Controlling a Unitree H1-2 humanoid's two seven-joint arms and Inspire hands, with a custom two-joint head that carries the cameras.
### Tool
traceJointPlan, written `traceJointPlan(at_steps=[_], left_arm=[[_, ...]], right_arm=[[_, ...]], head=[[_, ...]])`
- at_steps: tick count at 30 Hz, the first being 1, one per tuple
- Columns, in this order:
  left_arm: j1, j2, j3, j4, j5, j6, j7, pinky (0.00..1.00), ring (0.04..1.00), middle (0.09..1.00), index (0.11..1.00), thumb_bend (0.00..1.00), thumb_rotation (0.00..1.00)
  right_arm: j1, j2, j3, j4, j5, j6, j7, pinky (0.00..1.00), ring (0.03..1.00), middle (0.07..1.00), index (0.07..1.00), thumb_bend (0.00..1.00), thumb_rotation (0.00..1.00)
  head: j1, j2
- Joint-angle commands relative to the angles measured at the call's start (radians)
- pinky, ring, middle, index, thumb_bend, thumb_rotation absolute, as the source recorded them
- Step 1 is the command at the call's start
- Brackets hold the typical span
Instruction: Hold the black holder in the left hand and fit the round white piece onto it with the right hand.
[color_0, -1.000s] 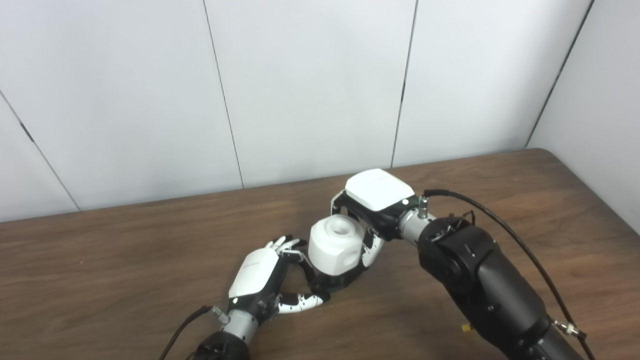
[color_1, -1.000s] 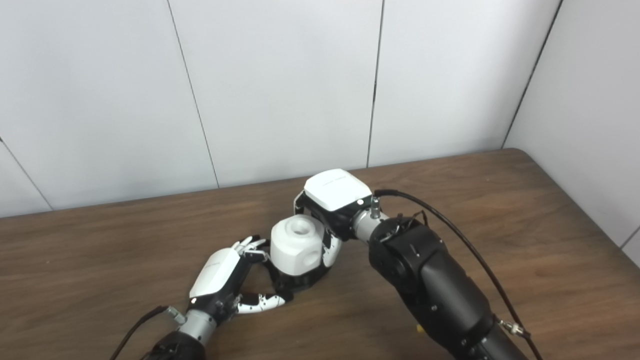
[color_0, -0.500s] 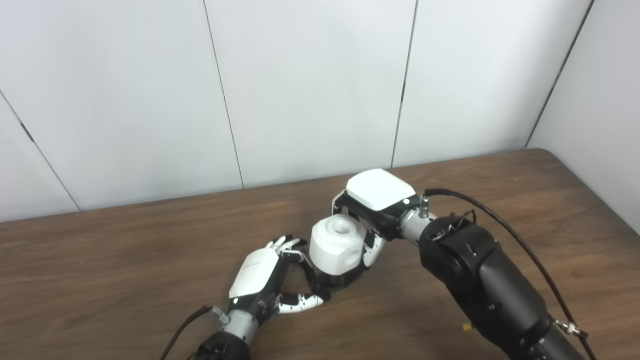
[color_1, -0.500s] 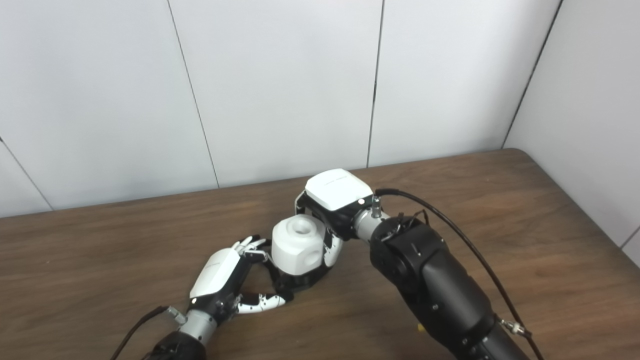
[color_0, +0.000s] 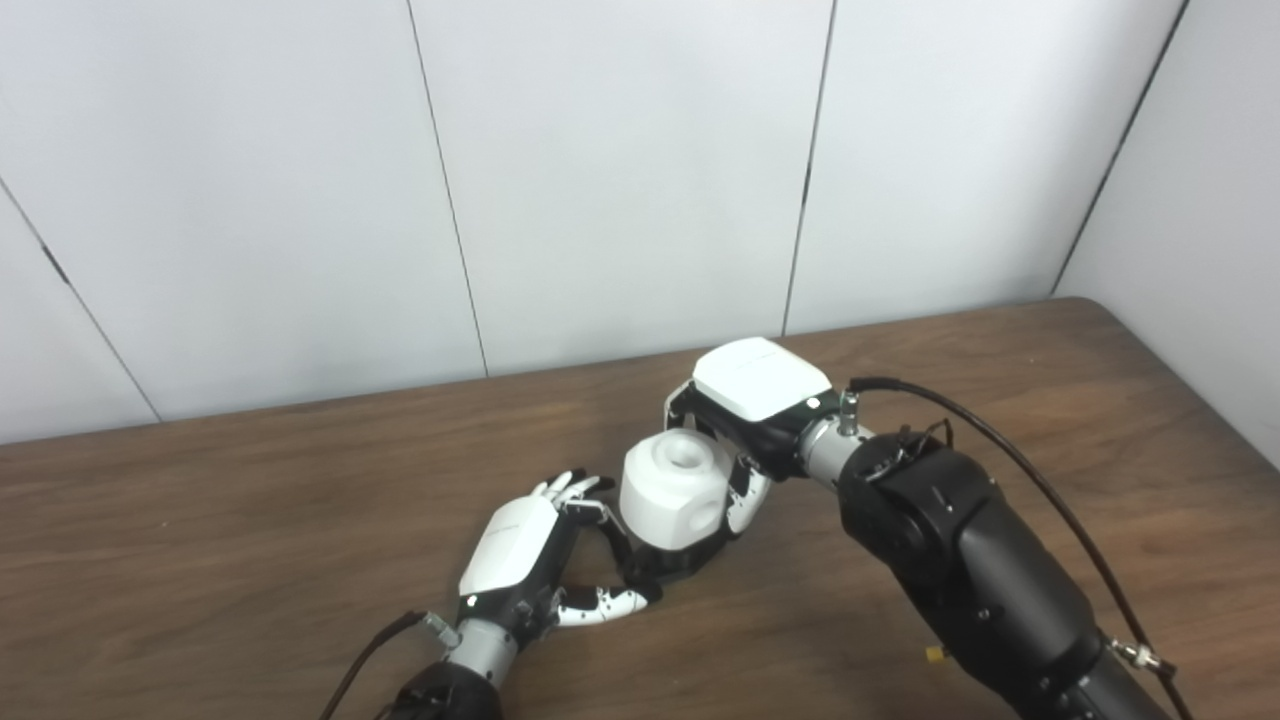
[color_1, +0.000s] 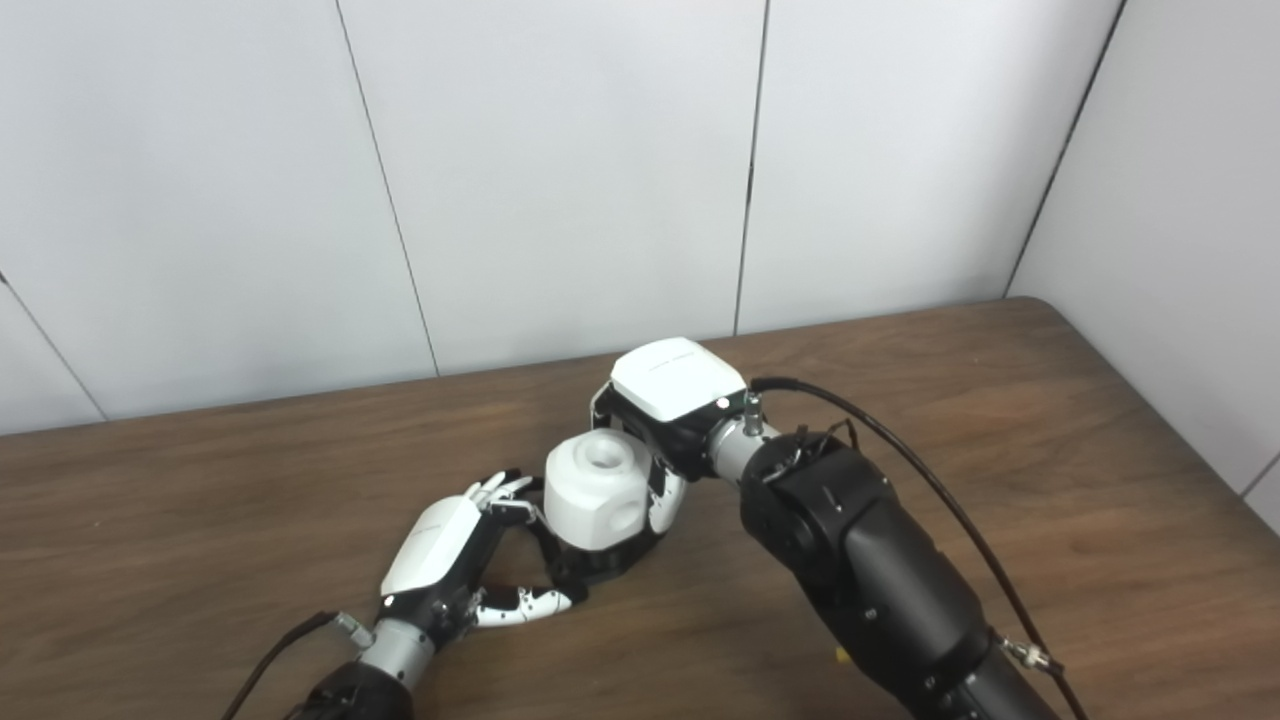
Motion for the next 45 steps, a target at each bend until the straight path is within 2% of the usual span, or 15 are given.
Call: traceJointPlan(at_steps=[1,16,17,18,21,45], left_arm=[[0.034,0.0,-0.03,0.052,0.002,0.035,-0.081,0.96,0.973,0.895,0.486,0.52,0.05],[0.032,0.005,-0.036,0.039,0.016,0.044,-0.091,0.95,0.98,0.915,0.492,0.52,0.06],[0.032,0.005,-0.036,0.04,0.016,0.043,-0.091,0.95,0.977,0.914,0.554,0.75,0.05],[0.031,0.005,-0.036,0.041,0.016,0.041,-0.09,0.94,0.976,0.914,0.575,0.82,0.05],[0.033,0.003,-0.033,0.042,0.01,0.037,-0.086,0.94,0.976,0.915,0.603,0.9,0.05],[0.032,0.004,-0.035,0.049,0.011,0.032,-0.083,0.94,0.977,0.912,0.601,0.9,0.06]], right_arm=[[-0.035,-0.02,-0.015,-0.026,-0.001,-0.015,-0.01,0.11,0.178,0.469,0.478,0.53,0.0],[-0.033,-0.017,-0.015,-0.026,0.0,-0.012,-0.003,0.13,0.198,0.469,0.477,0.53,0.0],[-0.033,-0.017,-0.014,-0.027,0.0,-0.012,-0.003,0.13,0.201,0.469,0.477,0.53,0.0],[-0.034,-0.017,-0.015,-0.026,0.002,-0.013,-0.005,0.13,0.201,0.469,0.477,0.53,0.0],[-0.032,-0.017,-0.014,-0.025,0.001,-0.018,-0.014,0.13,0.197,0.469,0.477,0.53,0.0],[-0.042,-0.02,-0.032,-0.038,-0.007,-0.006,0.006,0.11,0.174,0.469,0.477,0.53,0.0]], head=[[-0.001,0.001],[-0.001,0.001],[-0.001,0.001],[-0.002,0.0],[-0.001,0.001],[-0.005,0.002]])
